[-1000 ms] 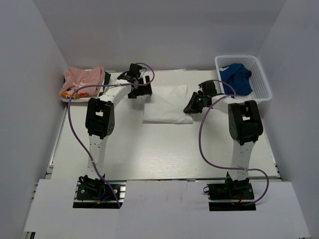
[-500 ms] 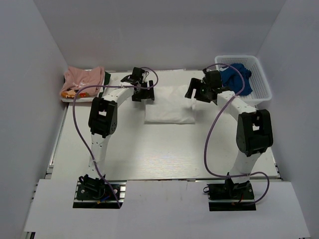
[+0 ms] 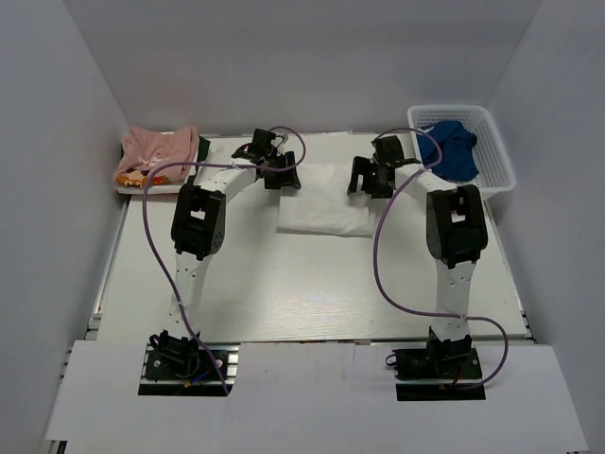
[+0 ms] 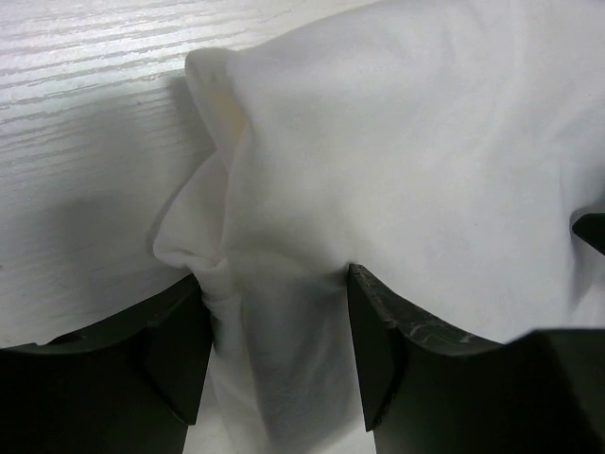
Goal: Fold and stack the t-shirts
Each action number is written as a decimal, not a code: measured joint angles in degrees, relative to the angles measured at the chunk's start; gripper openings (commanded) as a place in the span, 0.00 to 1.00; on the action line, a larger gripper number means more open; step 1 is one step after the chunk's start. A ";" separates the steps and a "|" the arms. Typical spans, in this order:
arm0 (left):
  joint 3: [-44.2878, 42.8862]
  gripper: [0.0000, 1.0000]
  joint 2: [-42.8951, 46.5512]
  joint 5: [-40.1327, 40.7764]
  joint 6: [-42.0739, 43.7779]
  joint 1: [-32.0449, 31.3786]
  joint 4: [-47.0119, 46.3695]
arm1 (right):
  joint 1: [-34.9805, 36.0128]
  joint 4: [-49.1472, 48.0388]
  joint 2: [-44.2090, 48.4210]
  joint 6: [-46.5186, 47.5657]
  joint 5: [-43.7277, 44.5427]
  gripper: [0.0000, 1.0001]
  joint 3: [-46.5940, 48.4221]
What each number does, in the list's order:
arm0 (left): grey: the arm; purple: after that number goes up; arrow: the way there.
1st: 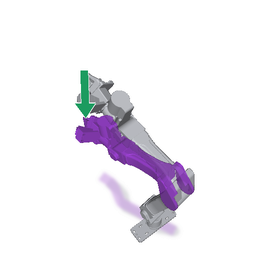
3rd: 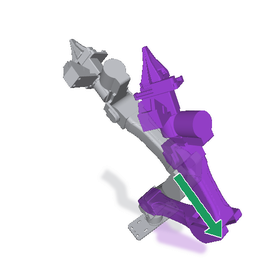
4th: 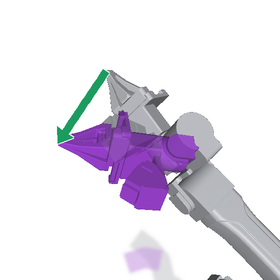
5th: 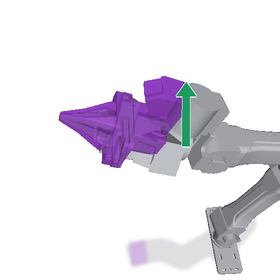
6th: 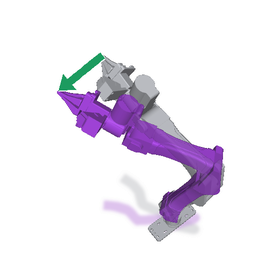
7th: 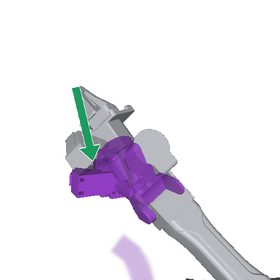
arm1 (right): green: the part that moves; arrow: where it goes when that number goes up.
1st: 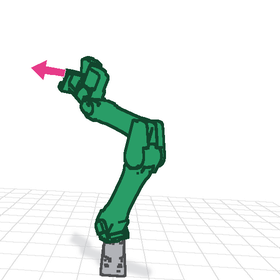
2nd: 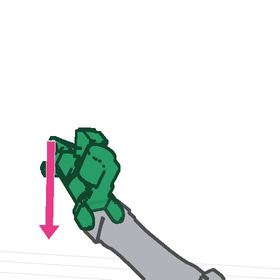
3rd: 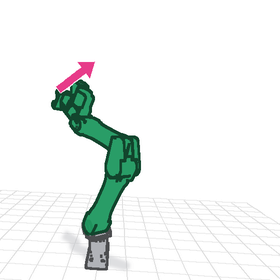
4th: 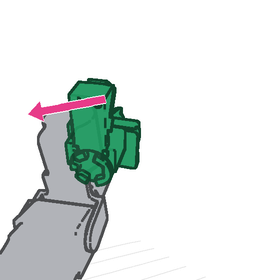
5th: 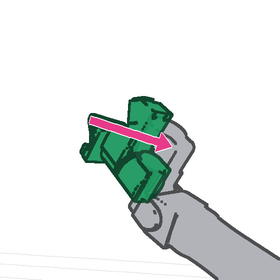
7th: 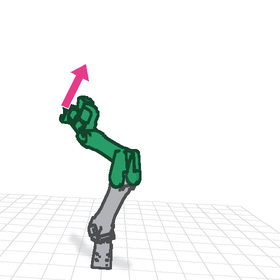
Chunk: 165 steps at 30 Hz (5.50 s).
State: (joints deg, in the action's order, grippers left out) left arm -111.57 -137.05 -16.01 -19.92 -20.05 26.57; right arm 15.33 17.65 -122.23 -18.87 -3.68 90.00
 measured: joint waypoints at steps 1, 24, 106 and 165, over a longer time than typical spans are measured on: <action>0.00 0.66 -0.02 -0.11 0.00 0.00 -0.13 | 0.02 -0.33 -0.33 0.15 -0.85 0.83 0.63; 2.23 0.65 0.66 0.52 -0.83 0.44 -3.06 | -8.52 -27.96 0.74 -9.88 -34.91 0.00 -15.82; -7.41 0.00 22.64 42.91 49.62 19.41 -5.64 | -11.17 -16.20 30.53 -2.97 -9.84 0.90 -30.53; 7.02 1.00 23.06 44.00 4.26 34.75 -1.86 | -4.55 -7.37 32.15 2.60 -7.19 0.90 -26.80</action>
State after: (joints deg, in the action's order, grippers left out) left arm -104.55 -113.99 27.99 -15.66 14.70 24.71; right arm 10.79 10.28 -90.08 -16.27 -10.87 63.20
